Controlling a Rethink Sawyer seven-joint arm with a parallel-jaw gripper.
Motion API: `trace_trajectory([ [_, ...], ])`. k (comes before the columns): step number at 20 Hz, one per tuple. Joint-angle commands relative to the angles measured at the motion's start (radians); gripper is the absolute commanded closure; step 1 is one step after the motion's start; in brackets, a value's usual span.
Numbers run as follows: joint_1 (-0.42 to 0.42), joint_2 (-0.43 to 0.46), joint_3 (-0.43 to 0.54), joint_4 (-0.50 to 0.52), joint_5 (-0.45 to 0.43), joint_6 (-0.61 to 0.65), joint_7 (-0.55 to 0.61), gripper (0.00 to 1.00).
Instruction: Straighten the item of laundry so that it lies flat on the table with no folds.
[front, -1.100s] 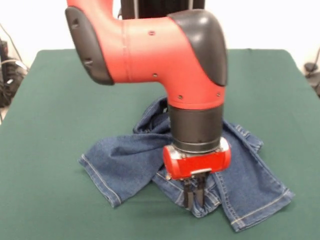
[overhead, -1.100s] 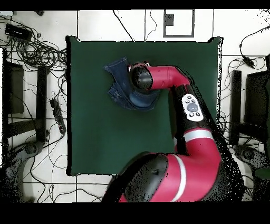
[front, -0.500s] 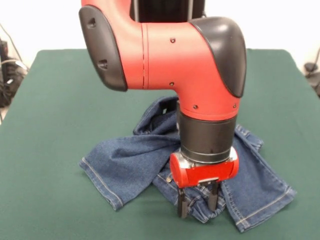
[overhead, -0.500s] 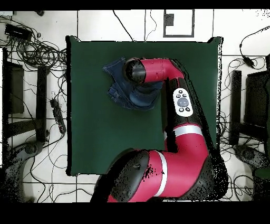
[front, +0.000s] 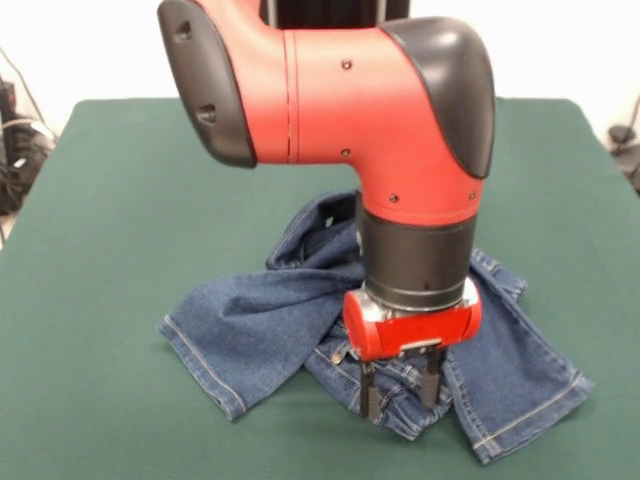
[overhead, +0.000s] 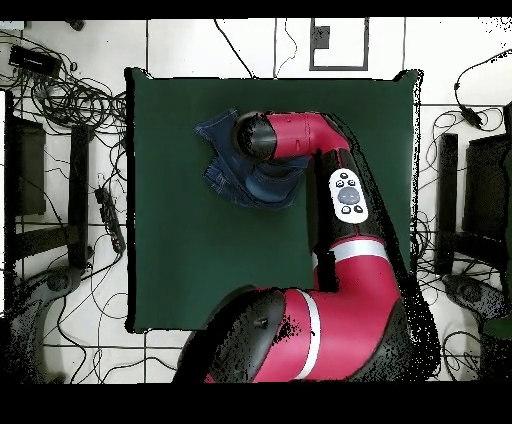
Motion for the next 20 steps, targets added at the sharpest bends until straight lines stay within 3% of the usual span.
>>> trace_trajectory([
  [1, 0.051, -0.057, 0.050, 0.194, 0.042, 0.066, 0.046, 0.00],
  [12, 0.074, 0.002, 0.054, 0.161, 0.053, 0.032, 0.079, 0.00],
  [20, 0.031, 0.029, 0.111, 0.201, 0.078, -0.128, 0.093, 0.00],
])
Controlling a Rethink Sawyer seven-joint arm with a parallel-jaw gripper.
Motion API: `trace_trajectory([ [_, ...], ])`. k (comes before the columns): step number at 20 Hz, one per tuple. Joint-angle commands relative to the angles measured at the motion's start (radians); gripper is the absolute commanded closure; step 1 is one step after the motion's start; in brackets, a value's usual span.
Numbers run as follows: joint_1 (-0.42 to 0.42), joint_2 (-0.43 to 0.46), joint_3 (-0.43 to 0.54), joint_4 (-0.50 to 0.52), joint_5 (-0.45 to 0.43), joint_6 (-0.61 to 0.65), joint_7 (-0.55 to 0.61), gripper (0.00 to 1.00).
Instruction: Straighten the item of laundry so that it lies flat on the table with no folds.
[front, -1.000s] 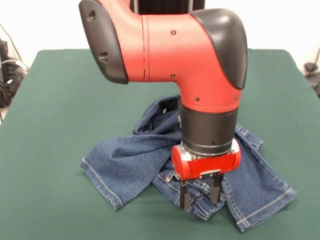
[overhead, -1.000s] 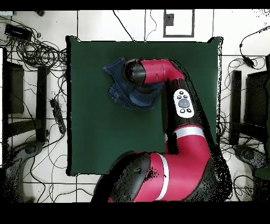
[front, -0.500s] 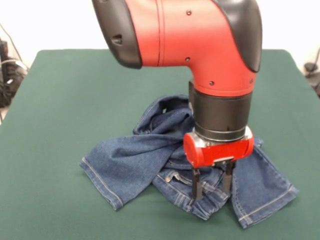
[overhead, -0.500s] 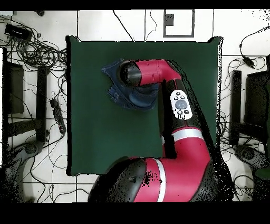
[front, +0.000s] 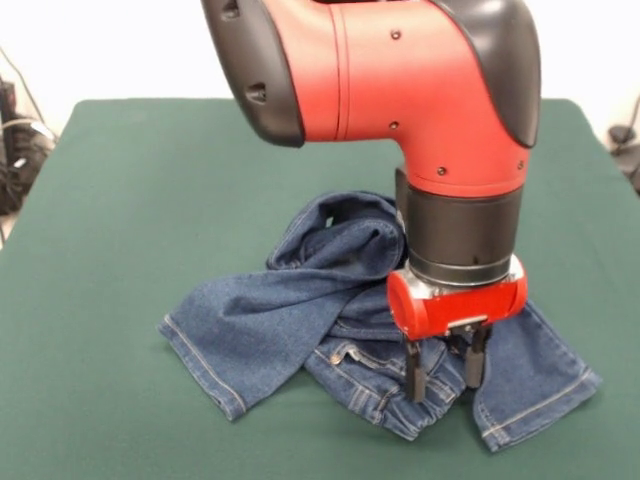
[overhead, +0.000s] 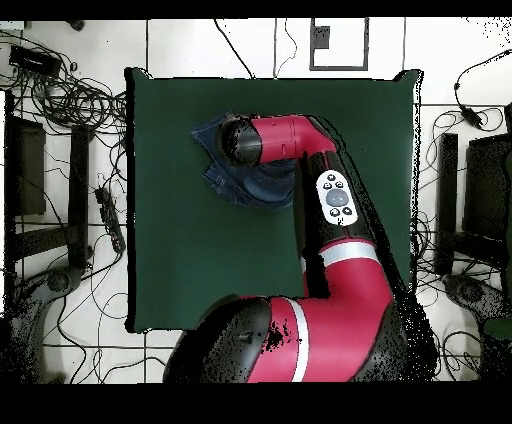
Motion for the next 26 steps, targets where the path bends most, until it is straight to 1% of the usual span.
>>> trace_trajectory([
  [1, 0.003, 0.066, 0.112, 0.139, 0.044, -0.101, 0.096, 0.00],
  [5, 0.003, 0.059, 0.117, 0.146, 0.053, -0.159, 0.118, 0.00],
  [6, 0.000, 0.050, 0.120, 0.156, 0.053, -0.194, 0.131, 0.00],
  [9, -0.007, 0.033, 0.126, 0.176, 0.060, -0.240, 0.144, 0.00],
  [10, -0.011, 0.021, 0.128, 0.194, 0.055, -0.302, 0.166, 0.00],
  [12, -0.019, 0.000, 0.134, 0.220, 0.055, -0.362, 0.185, 0.00],
  [14, -0.030, -0.014, 0.145, 0.238, 0.064, -0.346, 0.168, 0.00],
  [17, -0.033, -0.011, 0.146, 0.245, 0.074, -0.315, 0.140, 0.00],
  [20, -0.027, 0.002, 0.136, 0.245, 0.068, -0.340, 0.136, 0.00],
  [23, -0.018, 0.027, 0.119, 0.234, 0.063, -0.331, 0.125, 0.00],
  [26, -0.011, 0.071, 0.111, 0.200, 0.075, -0.183, 0.056, 0.00],
])
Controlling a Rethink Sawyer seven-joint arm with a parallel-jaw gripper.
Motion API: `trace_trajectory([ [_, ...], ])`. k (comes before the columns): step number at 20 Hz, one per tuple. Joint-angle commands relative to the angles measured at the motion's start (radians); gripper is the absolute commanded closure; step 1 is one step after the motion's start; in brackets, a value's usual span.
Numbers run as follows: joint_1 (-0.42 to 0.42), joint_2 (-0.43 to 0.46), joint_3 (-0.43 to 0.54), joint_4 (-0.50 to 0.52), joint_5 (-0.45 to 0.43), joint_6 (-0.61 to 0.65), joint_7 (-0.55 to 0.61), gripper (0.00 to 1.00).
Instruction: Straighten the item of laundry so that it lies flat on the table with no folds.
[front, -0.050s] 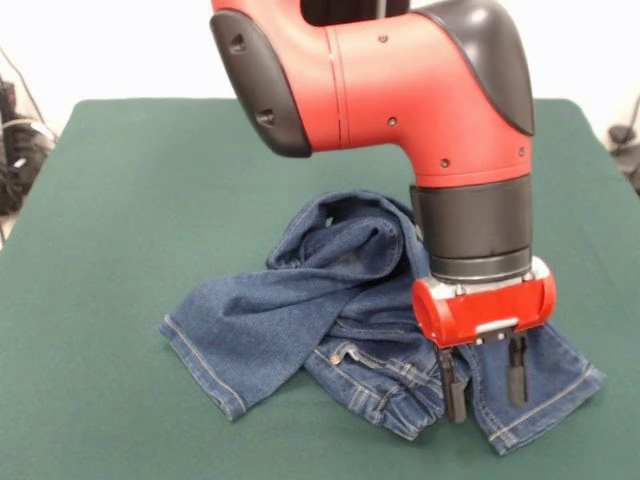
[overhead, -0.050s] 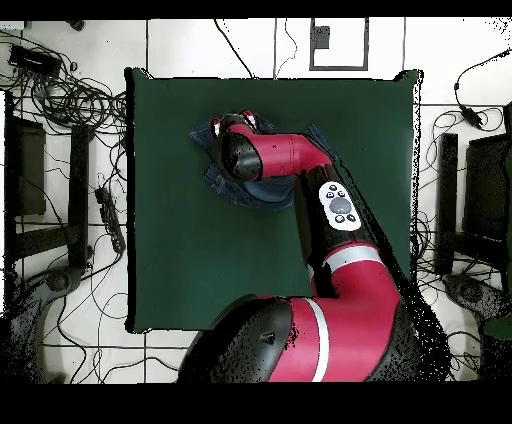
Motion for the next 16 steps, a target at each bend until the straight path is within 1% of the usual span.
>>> trace_trajectory([
  [1, 0.032, 0.087, 0.067, 0.055, 0.046, 0.199, 0.034, 0.00],
  [4, 0.031, 0.116, 0.077, 0.032, 0.069, 0.302, -0.004, 0.00],
  [7, 0.037, 0.143, 0.076, 0.000, 0.075, 0.354, -0.021, 0.00],
  [10, 0.029, 0.168, 0.094, -0.020, 0.085, 0.396, -0.045, 0.00],
  [14, 0.040, 0.203, 0.083, -0.054, 0.082, 0.428, -0.063, 0.00],
  [16, 0.037, 0.219, 0.085, -0.053, 0.069, 0.387, -0.065, 0.00],
])
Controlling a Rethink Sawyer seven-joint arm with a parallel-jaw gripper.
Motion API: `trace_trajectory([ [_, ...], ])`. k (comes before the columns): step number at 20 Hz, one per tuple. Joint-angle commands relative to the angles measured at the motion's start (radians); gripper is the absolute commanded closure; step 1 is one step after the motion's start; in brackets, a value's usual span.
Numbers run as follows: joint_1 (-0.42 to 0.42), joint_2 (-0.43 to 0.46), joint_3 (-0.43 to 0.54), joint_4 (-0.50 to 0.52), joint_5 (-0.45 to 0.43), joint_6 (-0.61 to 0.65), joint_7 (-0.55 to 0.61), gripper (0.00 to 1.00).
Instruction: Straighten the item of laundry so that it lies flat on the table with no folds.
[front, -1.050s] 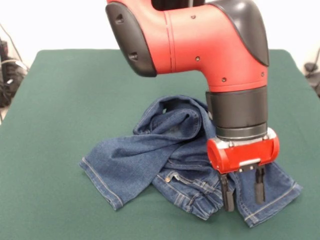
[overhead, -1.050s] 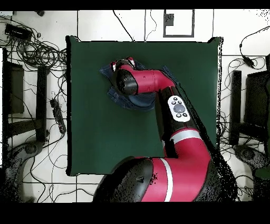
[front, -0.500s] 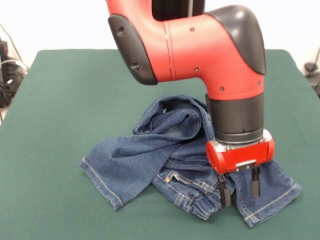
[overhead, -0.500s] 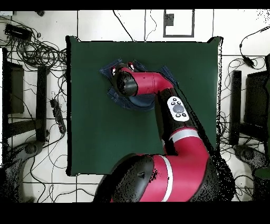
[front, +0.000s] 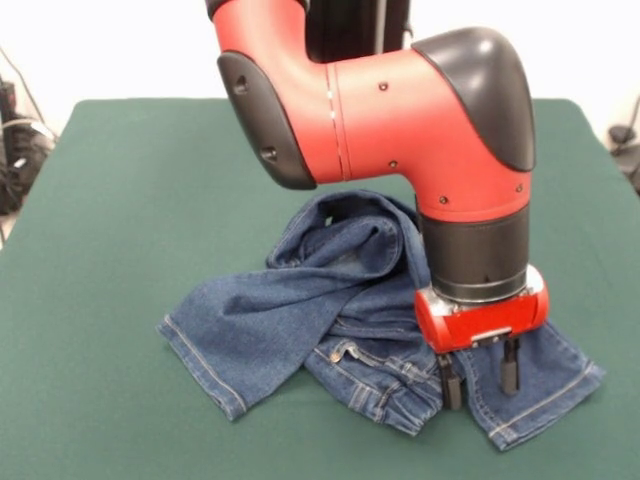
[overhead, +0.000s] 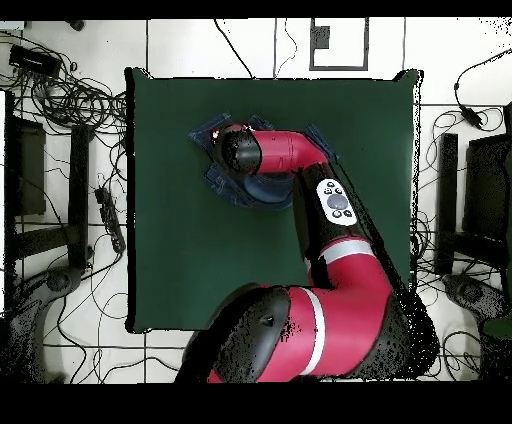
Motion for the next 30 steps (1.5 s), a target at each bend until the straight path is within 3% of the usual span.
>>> trace_trajectory([
  [1, 0.030, 0.167, 0.076, 0.015, 0.002, 0.151, -0.066, 0.00],
  [4, 0.018, 0.179, 0.093, 0.020, -0.016, 0.092, -0.075, 0.00],
  [8, 0.030, 0.183, 0.081, 0.004, -0.020, 0.125, -0.081, 0.00],
  [9, 0.033, 0.183, 0.077, 0.001, -0.021, 0.134, -0.082, 1.00],
  [19, 0.075, 0.192, 0.032, -0.059, -0.019, 0.277, -0.077, 1.00],
  [23, 0.070, 0.186, 0.034, -0.050, -0.025, 0.267, -0.069, 1.00],
  [30, 0.009, 0.100, 0.089, 0.078, 0.000, 0.264, -0.099, 1.00],
])
